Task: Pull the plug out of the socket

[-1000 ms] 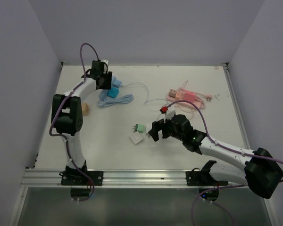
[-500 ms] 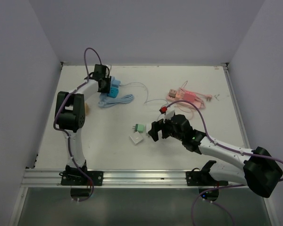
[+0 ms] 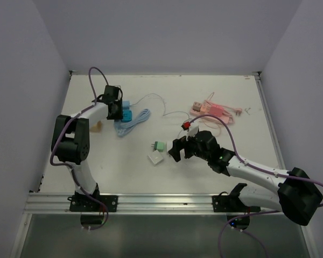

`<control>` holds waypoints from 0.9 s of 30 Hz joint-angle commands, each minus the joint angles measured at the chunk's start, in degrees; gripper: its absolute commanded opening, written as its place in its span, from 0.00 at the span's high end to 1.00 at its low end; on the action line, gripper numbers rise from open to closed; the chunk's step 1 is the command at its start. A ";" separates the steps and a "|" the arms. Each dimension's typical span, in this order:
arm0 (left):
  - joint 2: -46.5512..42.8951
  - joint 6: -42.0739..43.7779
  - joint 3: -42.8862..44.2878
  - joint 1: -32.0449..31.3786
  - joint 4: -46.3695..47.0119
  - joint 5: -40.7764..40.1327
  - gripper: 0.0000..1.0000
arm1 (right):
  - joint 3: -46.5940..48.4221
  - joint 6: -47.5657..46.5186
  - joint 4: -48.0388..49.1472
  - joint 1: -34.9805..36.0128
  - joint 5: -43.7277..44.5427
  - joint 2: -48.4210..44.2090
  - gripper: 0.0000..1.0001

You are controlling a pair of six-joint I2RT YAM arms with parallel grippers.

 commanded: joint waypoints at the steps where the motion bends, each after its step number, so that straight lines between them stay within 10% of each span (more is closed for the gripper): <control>1: -4.07 -4.39 -3.94 -1.60 -4.72 -1.52 0.61 | 0.05 -0.63 2.98 -0.32 -0.48 0.00 0.01; 9: -8.91 -4.48 -6.58 -2.30 -7.63 -0.21 0.41 | 0.14 -0.45 3.24 -0.32 -0.83 0.97 0.01; 27: -9.09 -9.49 -7.19 -3.80 -9.65 -1.08 0.38 | 0.32 -0.36 3.07 -0.32 -0.83 1.85 0.01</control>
